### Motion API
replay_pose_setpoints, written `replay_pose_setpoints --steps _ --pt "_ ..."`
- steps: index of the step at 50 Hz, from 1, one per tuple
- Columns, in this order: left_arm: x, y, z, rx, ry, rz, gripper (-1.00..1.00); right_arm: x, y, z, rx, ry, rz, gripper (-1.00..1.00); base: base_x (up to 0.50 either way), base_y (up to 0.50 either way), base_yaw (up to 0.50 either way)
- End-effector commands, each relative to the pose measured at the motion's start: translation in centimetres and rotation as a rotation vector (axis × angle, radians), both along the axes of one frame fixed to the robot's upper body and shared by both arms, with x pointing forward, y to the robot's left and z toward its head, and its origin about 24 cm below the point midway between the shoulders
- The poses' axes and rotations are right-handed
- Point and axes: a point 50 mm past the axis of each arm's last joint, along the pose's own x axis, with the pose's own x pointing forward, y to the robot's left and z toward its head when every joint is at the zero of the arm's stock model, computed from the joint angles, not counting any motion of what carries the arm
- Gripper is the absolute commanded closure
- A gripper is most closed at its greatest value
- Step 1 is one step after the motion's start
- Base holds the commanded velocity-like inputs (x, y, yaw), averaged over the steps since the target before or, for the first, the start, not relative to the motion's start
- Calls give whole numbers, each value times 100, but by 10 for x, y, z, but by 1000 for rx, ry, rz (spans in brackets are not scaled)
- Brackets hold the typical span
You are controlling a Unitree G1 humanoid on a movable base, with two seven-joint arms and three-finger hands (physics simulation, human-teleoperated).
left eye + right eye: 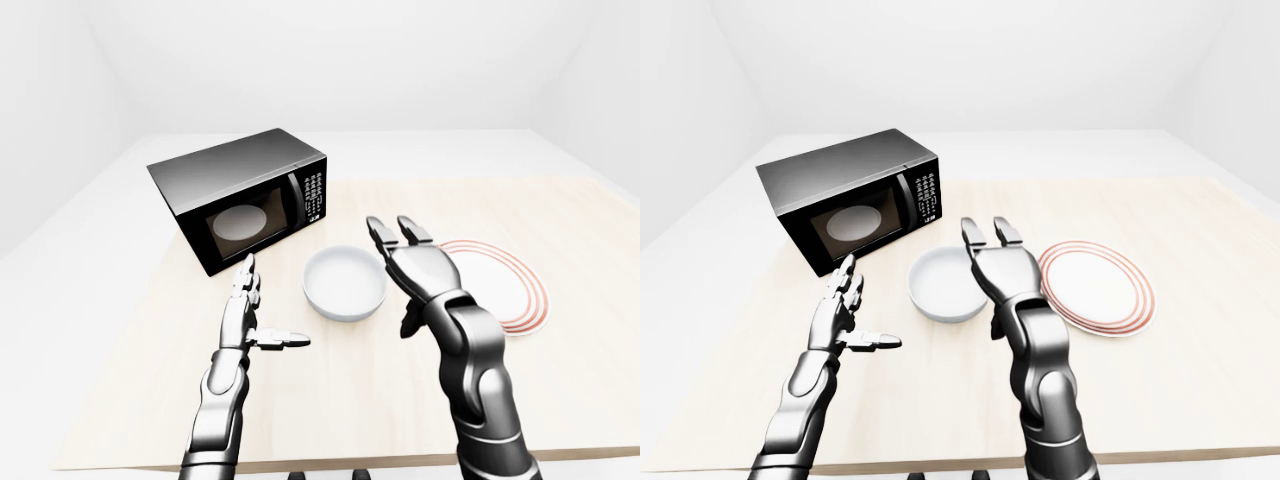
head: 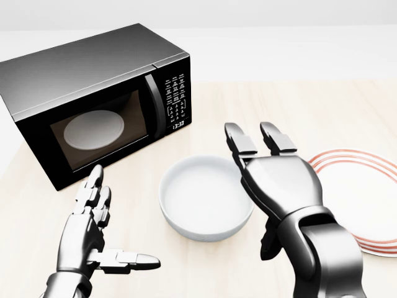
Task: Pick up the white bowl and put it on the plate.
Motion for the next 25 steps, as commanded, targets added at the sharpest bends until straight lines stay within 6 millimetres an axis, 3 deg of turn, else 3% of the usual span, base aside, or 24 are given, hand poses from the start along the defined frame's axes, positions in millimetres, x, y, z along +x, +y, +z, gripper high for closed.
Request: replay_pose_setpoints --steps 1,15,25 --pt "0 0 -1 0 1 -1 -100 2 2 5 -14 -22 5 -100 0 0 0" --pt "0 0 -1 2 1 -4 -100 5 16 0 -104 -16 78 -100 0 0 0" --pt "1 0 -2 2 2 -4 -100 7 24 -15 -121 45 100 -100 0 0 0"
